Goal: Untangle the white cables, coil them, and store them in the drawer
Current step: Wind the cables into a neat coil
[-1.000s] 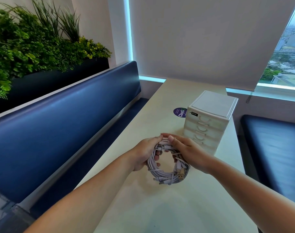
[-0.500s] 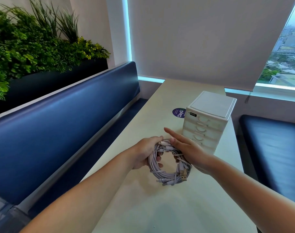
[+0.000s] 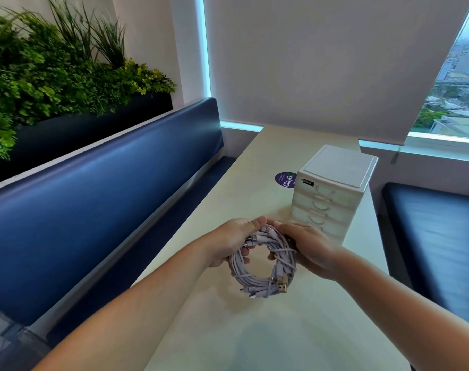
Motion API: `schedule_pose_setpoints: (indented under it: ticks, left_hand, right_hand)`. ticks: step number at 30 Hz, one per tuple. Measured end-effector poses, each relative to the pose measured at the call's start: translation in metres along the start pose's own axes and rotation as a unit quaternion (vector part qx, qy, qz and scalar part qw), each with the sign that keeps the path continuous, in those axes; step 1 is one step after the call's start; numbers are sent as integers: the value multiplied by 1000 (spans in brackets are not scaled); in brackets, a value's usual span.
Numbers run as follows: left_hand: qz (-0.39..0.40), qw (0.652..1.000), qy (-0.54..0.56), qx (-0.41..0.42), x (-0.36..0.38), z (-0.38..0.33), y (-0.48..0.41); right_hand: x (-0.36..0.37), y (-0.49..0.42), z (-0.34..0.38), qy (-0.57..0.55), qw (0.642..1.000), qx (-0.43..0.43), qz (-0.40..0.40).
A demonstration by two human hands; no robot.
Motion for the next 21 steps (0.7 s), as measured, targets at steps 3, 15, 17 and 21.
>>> schedule_pose_setpoints:
  ticks: [3, 15, 17, 21]
  left_hand:
    - [19, 1000, 7, -3, 4, 1, 1]
    - [9, 1000, -14, 11, 1, -4, -1]
    - [3, 1000, -12, 15, 0, -5, -1]
    - [27, 999, 10, 18, -1, -5, 1]
  right_hand:
    - [-1, 2, 4, 28, 1000, 7, 11]
    - [-3, 1, 9, 4, 1000, 3, 9]
    - [-3, 1, 10, 2, 1000, 6, -3]
    - [0, 1, 15, 8, 1000, -5, -17]
Point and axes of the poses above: each hand's wrist, its own y-axis away from the middle knuckle, its own x-axis out of the palm, z = x × y, the point moved 8 cm from there along -y, towards the middle knuckle, and after that the axes turned 12 degrees about z, right-handed, at the moved point
